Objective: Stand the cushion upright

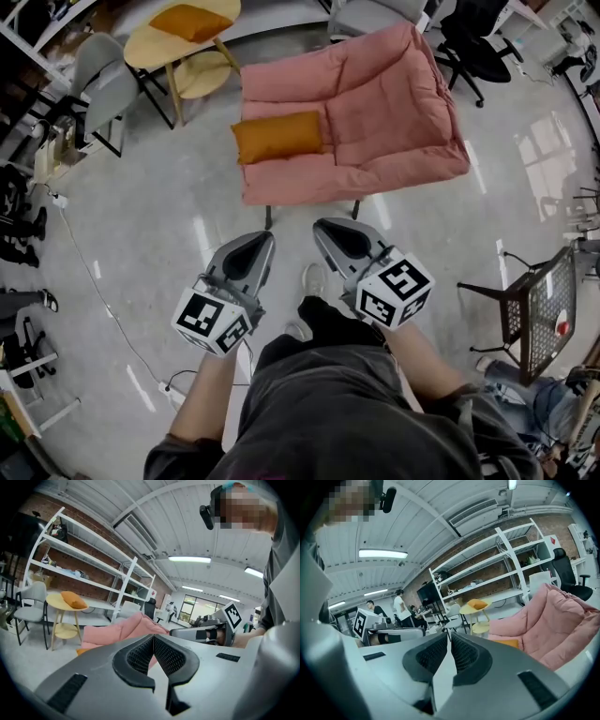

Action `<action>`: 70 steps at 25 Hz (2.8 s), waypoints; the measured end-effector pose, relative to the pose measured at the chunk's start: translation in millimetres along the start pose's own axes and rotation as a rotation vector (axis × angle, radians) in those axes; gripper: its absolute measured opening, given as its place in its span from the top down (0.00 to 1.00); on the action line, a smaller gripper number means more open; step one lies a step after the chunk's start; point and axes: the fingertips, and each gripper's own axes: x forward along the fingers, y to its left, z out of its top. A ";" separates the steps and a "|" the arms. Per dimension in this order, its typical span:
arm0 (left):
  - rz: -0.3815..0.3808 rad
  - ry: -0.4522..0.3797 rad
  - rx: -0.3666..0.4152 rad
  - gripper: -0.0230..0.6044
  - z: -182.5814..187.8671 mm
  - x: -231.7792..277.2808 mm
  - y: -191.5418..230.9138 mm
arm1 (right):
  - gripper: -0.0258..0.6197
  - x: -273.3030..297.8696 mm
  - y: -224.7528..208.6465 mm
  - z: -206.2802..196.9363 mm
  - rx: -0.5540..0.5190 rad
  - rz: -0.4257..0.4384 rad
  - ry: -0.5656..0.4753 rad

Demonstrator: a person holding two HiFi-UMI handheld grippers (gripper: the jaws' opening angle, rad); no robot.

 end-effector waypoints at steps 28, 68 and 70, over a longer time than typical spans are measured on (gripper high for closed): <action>0.058 0.083 -0.086 0.95 -4.6 137.8 194.3 | 0.93 224.1 -157.3 -15.6 -0.073 0.051 0.210; 0.130 0.183 -0.341 0.94 -192.3 182.8 438.0 | 0.90 553.3 -286.2 -334.2 -1.065 0.083 0.768; 0.121 0.178 -0.339 0.94 -180.9 182.3 438.4 | 0.91 547.0 -283.4 -309.2 -0.977 0.059 0.723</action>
